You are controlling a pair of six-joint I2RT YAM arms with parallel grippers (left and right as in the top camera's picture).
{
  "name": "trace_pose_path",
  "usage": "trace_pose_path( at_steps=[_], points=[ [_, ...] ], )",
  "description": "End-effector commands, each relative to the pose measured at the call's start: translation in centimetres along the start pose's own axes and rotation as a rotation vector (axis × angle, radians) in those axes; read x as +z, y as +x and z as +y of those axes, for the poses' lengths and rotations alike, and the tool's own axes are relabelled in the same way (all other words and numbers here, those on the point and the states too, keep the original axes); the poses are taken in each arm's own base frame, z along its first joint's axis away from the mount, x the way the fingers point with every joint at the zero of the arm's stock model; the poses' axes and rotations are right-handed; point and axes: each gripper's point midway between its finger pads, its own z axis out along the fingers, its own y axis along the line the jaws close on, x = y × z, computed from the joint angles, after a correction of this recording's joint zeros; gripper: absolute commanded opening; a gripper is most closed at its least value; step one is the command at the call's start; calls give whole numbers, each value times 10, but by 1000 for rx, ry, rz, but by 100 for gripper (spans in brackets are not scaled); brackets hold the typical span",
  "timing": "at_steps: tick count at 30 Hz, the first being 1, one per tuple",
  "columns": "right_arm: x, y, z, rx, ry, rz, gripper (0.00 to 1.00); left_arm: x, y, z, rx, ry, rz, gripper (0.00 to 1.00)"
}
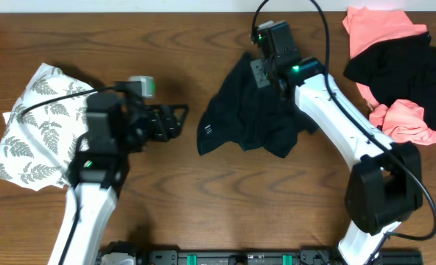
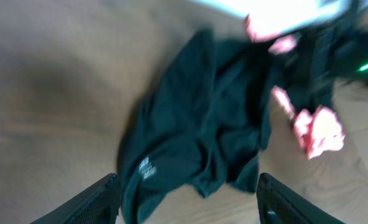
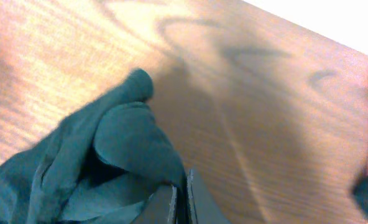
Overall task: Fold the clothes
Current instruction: 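Reach the left gripper to the black garment's left edge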
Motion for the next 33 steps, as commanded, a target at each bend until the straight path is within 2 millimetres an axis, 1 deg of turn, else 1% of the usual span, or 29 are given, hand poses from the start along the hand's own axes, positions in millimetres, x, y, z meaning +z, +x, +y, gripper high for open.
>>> trace_pose_path(
  at_steps=[1,4,8,11,15,18,19,20,21,22,23,25,27,30,33],
  points=[
    [4,2,-21,-33,72,13,7,32,19,14,25,-95,82,70],
    [7,4,-28,-22,77,21,7,54,36,22,79,-168,134,70],
    [7,6,-28,-23,75,28,6,80,51,22,165,-218,161,70],
    [7,7,-24,-26,61,32,6,98,57,17,218,-205,164,71],
    [7,8,-23,-27,50,37,6,121,61,14,249,-179,154,71],
    [7,11,-23,-6,50,49,7,135,59,11,352,-158,129,71],
    [7,13,-24,26,52,54,9,139,57,12,383,-173,115,71],
    [7,15,-26,72,53,63,16,143,55,14,414,-196,106,71],
    [7,18,-25,101,41,74,26,146,54,15,445,-217,105,71],
    [7,21,-22,116,20,87,45,150,54,17,471,-233,111,72],
    [7,24,-21,134,6,99,55,153,54,17,500,-250,124,72],
    [7,30,-20,184,-10,126,66,161,53,16,548,-269,159,72],
    [6,37,-22,230,-5,153,73,167,48,12,582,-273,172,72],
    [5,46,-23,284,4,190,76,177,32,-1,624,-263,162,73],
    [3,55,-25,336,17,226,77,184,22,-6,638,-260,154,75]
  ],
)
